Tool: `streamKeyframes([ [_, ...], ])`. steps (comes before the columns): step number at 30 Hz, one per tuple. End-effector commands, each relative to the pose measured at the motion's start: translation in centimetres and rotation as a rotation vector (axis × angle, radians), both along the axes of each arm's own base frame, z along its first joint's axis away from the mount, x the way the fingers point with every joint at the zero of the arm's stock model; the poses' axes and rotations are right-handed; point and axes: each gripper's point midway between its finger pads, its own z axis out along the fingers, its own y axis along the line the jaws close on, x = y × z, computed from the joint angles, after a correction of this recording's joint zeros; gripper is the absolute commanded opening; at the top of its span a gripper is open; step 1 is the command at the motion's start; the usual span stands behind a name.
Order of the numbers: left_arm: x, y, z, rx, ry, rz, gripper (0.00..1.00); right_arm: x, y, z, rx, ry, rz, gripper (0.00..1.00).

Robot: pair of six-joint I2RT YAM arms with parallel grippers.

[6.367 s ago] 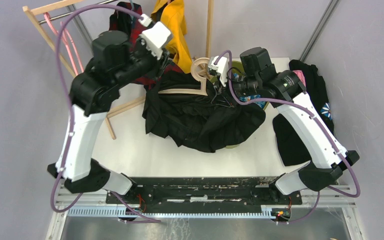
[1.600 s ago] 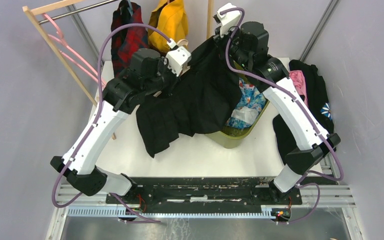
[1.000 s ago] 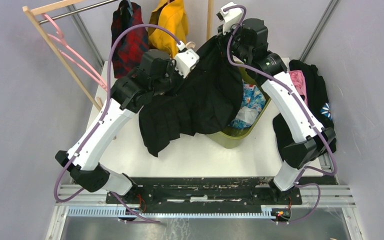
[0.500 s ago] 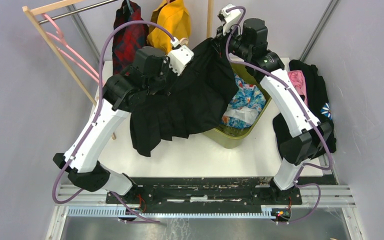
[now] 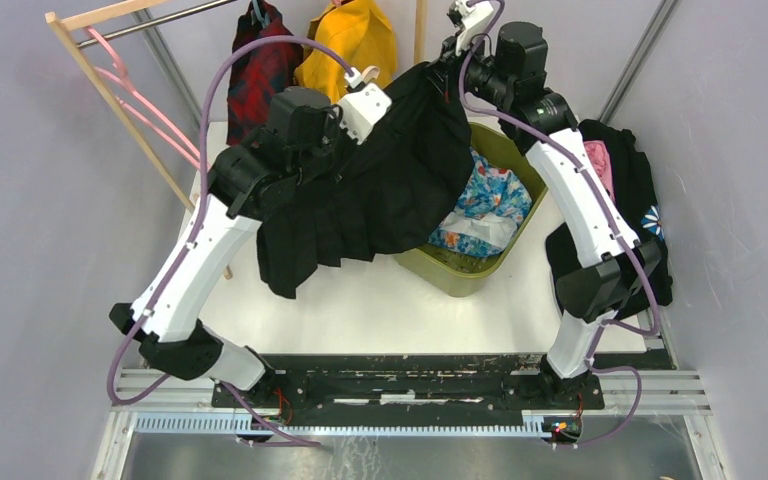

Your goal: Remove the skirt from the hanger

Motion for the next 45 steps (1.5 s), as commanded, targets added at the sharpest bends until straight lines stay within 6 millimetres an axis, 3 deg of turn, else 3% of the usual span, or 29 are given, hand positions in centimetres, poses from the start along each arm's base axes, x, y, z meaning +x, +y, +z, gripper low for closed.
streamKeyframes([
  [1,0.9,-0.6,2.3,0.023,-0.077,-0.026,0.03,1.8,-6.9,4.4,0.016,-0.113,-0.269,0.01],
  [6,4.1,-2.9,5.2,-0.028,-0.151,-0.005,0.03,-4.5,-0.2,8.2,0.165,-0.125,-0.001,0.01],
  [10,6.1,-4.4,6.7,-0.101,-0.192,0.029,0.03,-9.4,3.3,11.8,0.284,-0.152,0.207,0.01],
  [13,7.3,-5.3,6.3,-0.103,-0.197,0.042,0.03,-12.9,5.0,12.9,0.313,-0.151,0.336,0.01],
  [16,8.3,-6.2,6.1,-0.121,-0.204,0.054,0.03,-16.6,5.3,14.0,0.338,-0.152,0.449,0.01],
  [20,8.9,-7.6,7.2,-0.193,-0.219,0.037,0.03,-19.2,5.3,14.0,0.331,-0.141,0.514,0.01],
  [24,9.0,-8.0,7.9,-0.223,-0.229,0.028,0.03,-19.1,4.5,12.6,0.265,-0.14,0.463,0.01],
  [25,8.9,-7.9,8.2,-0.224,-0.235,0.025,0.03,-18.8,4.2,12.3,0.243,-0.148,0.437,0.05],
  [26,8.8,-7.7,8.5,-0.228,-0.242,0.029,0.03,-18.4,3.8,11.9,0.217,-0.154,0.402,0.14],
  [27,8.6,-7.4,8.9,-0.231,-0.25,0.033,0.03,-17.8,3.3,11.6,0.186,-0.166,0.364,0.31],
  [28,8.4,-7.2,9.3,-0.233,-0.258,0.033,0.03,-17.1,2.8,11.0,0.157,-0.167,0.321,0.39],
  [30,7.7,-6.6,10.4,-0.247,-0.277,0.03,0.03,-15.4,1.7,9.8,0.083,-0.177,0.217,0.41],
  [32,6.9,-6.1,11.4,-0.26,-0.294,0.024,0.03,-13.9,0.4,9.0,0.024,-0.187,0.123,0.62],
  [35,6.2,-5.4,12.2,-0.261,-0.308,0.021,0.03,-12.4,-0.8,8.4,-0.035,-0.204,0.031,0.72],
  [40,5.6,-5.2,11.2,-0.241,-0.279,0.011,0.03,-10.9,-0.7,7.4,-0.056,-0.19,-0.004,0.75],
  [45,4.0,-5.1,12.4,-0.272,-0.285,-0.041,0.03,-9.2,0.1,5.6,-0.052,-0.152,-0.02,0.74],
])
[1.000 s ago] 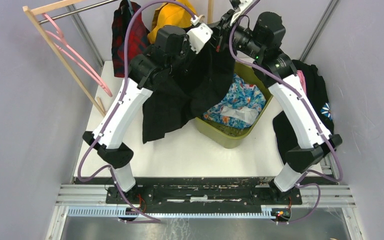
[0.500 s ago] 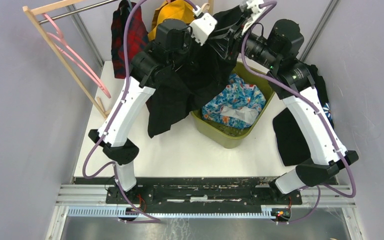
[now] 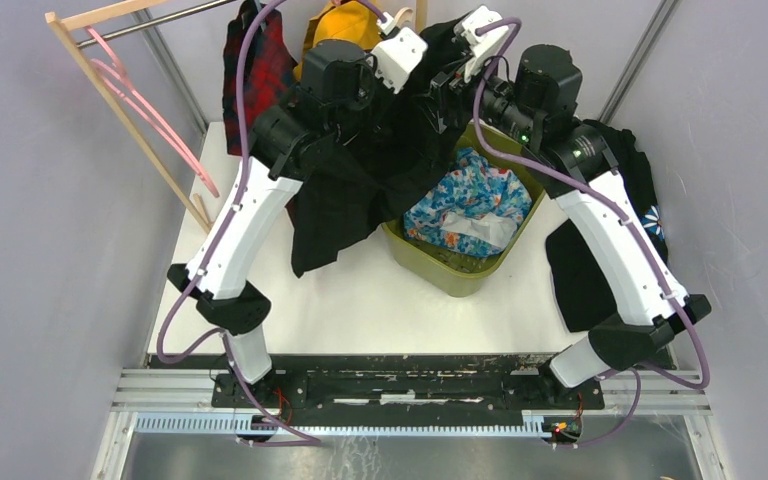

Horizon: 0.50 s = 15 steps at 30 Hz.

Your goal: Remove the skirt from the hanger

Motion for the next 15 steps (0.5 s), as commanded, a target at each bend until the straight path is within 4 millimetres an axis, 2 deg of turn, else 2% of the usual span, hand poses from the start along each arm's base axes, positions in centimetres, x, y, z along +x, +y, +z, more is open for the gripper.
streamKeyframes([
  [1,-3.3,1.2,7.1,-0.171,-0.137,-0.067,0.03,2.1,0.0,-0.5,0.004,-0.012,-0.059,0.72],
  [3,-4.3,0.9,6.9,-0.175,-0.124,-0.108,0.03,3.3,0.3,-1.0,0.016,-0.002,-0.084,0.55],
  [4,-4.7,1.0,6.4,-0.164,-0.109,-0.118,0.03,3.8,0.3,-1.0,0.023,-0.005,-0.099,0.38],
  [5,-5.1,1.2,5.9,-0.148,-0.097,-0.12,0.03,4.4,0.2,-1.0,0.026,-0.005,-0.122,0.26],
  [7,-5.5,1.9,4.3,-0.1,-0.07,-0.109,0.03,5.5,-0.3,-0.7,0.027,-0.018,-0.175,0.09],
  [10,-6.4,3.8,2.5,-0.036,-0.041,-0.074,0.03,6.6,-1.6,0.1,0.018,-0.053,-0.258,0.02],
  [15,-7.4,6.1,-1.3,0.086,0.025,-0.034,0.03,7.4,-4.5,2.2,0.017,-0.118,-0.347,0.01],
])
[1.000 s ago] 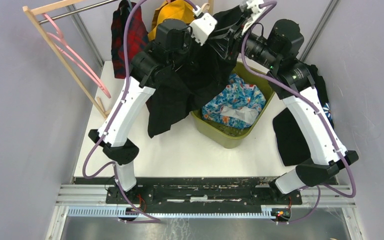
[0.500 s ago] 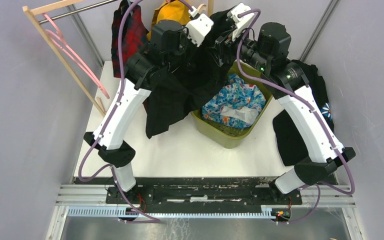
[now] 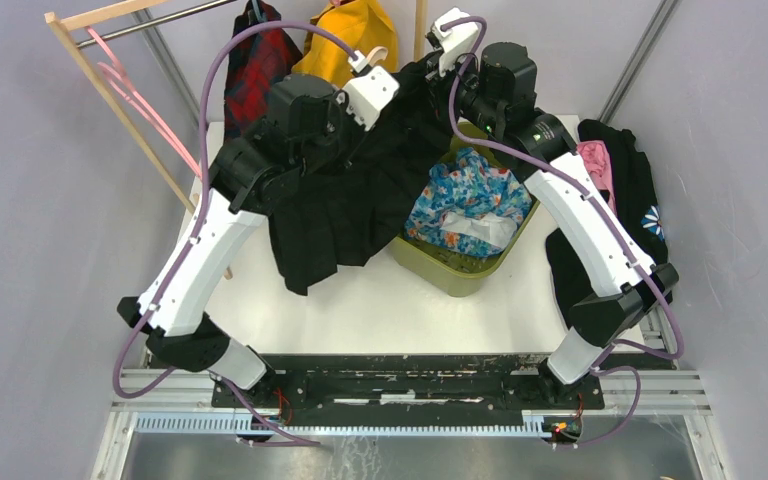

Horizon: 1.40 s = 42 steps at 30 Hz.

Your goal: Remove the skirt from the hanger

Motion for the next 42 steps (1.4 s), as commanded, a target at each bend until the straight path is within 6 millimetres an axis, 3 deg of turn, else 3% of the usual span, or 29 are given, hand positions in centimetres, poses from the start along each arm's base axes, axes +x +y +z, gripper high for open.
streamKeyframes([
  [1,-2.2,2.8,0.3,0.06,-0.038,0.014,0.03,1.5,-5.7,7.0,0.052,-0.189,-0.202,0.01],
  [2,-2.2,3.0,0.0,0.07,-0.038,0.017,0.03,1.5,-6.2,7.5,0.067,-0.195,-0.211,0.06],
  [4,-1.8,3.2,0.1,0.077,-0.052,0.038,0.03,1.2,-6.0,7.8,0.071,-0.198,-0.158,0.42],
  [7,-0.4,2.9,0.6,0.091,-0.08,0.069,0.03,0.1,-4.6,7.8,0.092,-0.181,-0.061,0.58],
  [10,2.3,1.4,1.1,0.105,-0.109,0.1,0.03,-2.2,-1.7,7.4,0.225,-0.099,0.109,0.52],
  [12,3.6,-0.7,3.1,0.004,-0.13,0.088,0.03,-3.1,-0.3,6.4,0.301,-0.029,0.179,0.47],
  [15,4.8,-3.1,5.5,-0.12,-0.164,0.061,0.03,-4.1,0.8,4.6,0.36,0.03,0.232,0.43],
  [18,5.8,-3.9,7.2,-0.189,-0.216,0.078,0.03,-5.7,0.7,3.9,0.346,0.037,0.266,0.41],
  [21,7.1,-3.7,9.2,-0.226,-0.314,0.124,0.03,-7.5,0.4,3.8,0.324,0.04,0.304,0.22],
  [23,7.8,-4.4,9.7,-0.243,-0.353,0.12,0.03,-8.2,0.4,3.6,0.333,0.053,0.323,0.04],
  [24,8.2,-4.9,9.6,-0.255,-0.364,0.118,0.03,-8.4,0.3,3.5,0.344,0.058,0.319,0.01],
  [29,11.1,-6.5,9.7,-0.285,-0.501,0.143,0.03,-9.7,0.4,3.1,0.339,0.064,0.343,0.01],
  [33,13.8,-7.7,10.3,-0.312,-0.638,0.184,0.03,-12.3,1.3,3.1,0.268,0.036,0.431,0.01],
  [36,15.2,-9.9,10.6,-0.433,-0.642,0.141,0.03,-14.8,2.3,3.2,0.222,0.011,0.54,0.01],
  [38,15.6,-11.3,10.8,-0.484,-0.636,0.103,0.03,-15.3,2.4,3.2,0.199,-0.003,0.547,0.01],
  [42,14.3,-10.7,12.3,-0.502,-0.634,0.09,0.03,-12.7,-0.2,1.9,0.118,-0.014,0.337,0.27],
])
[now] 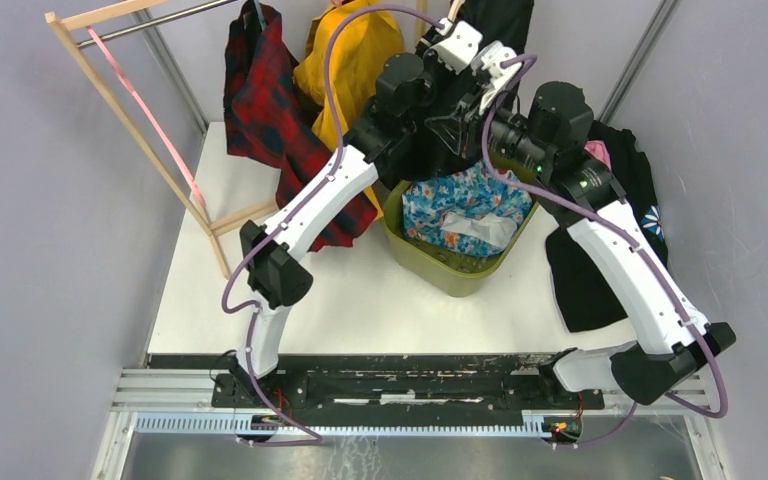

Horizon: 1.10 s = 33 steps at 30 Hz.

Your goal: Remove the skirt from the hanger

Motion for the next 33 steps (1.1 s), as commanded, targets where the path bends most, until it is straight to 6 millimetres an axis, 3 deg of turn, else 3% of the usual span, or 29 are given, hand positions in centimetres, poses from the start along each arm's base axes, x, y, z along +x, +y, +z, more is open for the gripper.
streamKeyframes([
  [1,-3.3,3.6,10.8,-0.233,-0.195,-0.001,0.03,-2.0,-1.0,0.3,-0.094,-0.065,-0.034,0.29],
  [6,-6.5,6.7,12.4,-0.196,-0.18,0.014,0.03,1.4,-4.9,-1.2,-0.208,-0.085,-0.302,0.26],
  [8,-7.4,7.6,12.2,-0.175,-0.146,0.019,0.03,2.5,-6.1,-1.2,-0.232,-0.099,-0.384,0.14],
  [11,-8.6,8.5,11.4,-0.168,-0.074,0.015,0.03,3.5,-6.0,-1.3,-0.228,-0.097,-0.415,0.02],
  [17,-12.1,10.2,9.6,-0.194,0.03,-0.031,0.03,5.3,-4.9,-0.7,-0.194,-0.106,-0.423,0.01],
  [19,-12.1,10.9,8.6,-0.195,0.025,-0.002,0.03,5.5,-4.1,-0.2,-0.174,-0.108,-0.392,0.05],
  [23,-12.2,11.9,9.9,-0.27,-0.055,0.023,0.03,5.0,-1.8,1.1,-0.079,-0.091,-0.29,0.06],
  [28,-11.1,10.6,11.2,-0.365,-0.183,0.004,0.03,4.1,0.6,1.4,0.03,-0.035,-0.171,0.01],
  [33,-9.0,8.7,12.8,-0.404,-0.242,-0.001,0.03,2.7,1.1,0.3,0.034,-0.006,-0.115,0.01],
])
